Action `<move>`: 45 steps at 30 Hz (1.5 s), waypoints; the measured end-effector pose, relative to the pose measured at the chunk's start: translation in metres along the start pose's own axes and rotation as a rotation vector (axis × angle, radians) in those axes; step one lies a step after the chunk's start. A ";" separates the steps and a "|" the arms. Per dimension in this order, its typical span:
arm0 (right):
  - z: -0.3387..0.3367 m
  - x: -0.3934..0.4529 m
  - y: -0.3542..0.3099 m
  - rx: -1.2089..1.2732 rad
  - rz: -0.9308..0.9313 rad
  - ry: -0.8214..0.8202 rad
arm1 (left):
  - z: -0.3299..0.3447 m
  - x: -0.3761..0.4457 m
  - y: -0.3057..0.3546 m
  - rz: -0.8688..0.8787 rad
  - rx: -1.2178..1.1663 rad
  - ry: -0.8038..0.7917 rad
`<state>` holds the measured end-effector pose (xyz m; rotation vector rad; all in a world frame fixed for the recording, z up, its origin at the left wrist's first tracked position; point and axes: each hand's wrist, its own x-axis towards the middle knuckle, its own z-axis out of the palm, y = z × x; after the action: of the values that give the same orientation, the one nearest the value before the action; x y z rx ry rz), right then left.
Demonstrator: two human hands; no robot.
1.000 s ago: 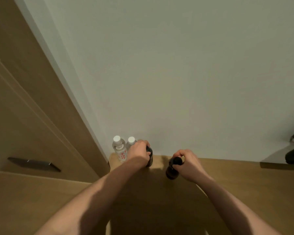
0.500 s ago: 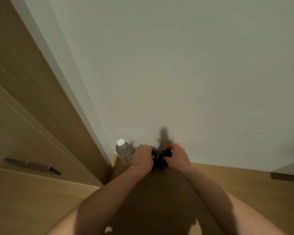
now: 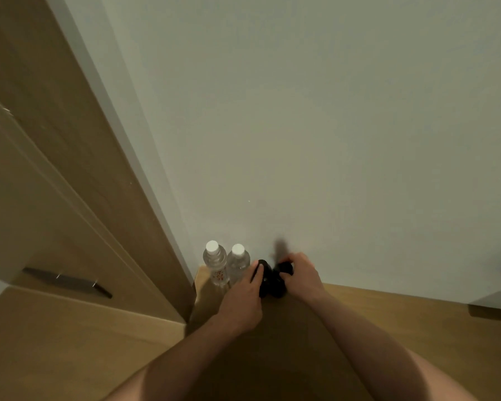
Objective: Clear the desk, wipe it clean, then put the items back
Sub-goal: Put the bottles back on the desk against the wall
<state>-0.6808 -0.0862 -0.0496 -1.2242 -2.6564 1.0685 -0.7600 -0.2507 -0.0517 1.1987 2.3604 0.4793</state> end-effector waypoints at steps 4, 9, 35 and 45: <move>0.000 -0.005 -0.001 -0.005 -0.006 0.026 | -0.005 -0.005 0.005 -0.053 0.019 -0.065; -0.008 -0.036 -0.010 0.085 0.004 -0.043 | -0.005 -0.018 0.008 -0.063 -0.047 -0.045; -0.085 -0.246 0.013 -0.178 0.005 -0.175 | -0.056 -0.176 0.023 -0.073 0.201 0.020; -0.110 -0.304 0.054 -0.073 0.051 -0.121 | -0.040 -0.204 0.063 0.000 0.325 -0.036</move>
<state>-0.4032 -0.2054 0.0770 -1.2863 -2.7914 1.0963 -0.6333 -0.3867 0.0599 1.3326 2.4714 0.0723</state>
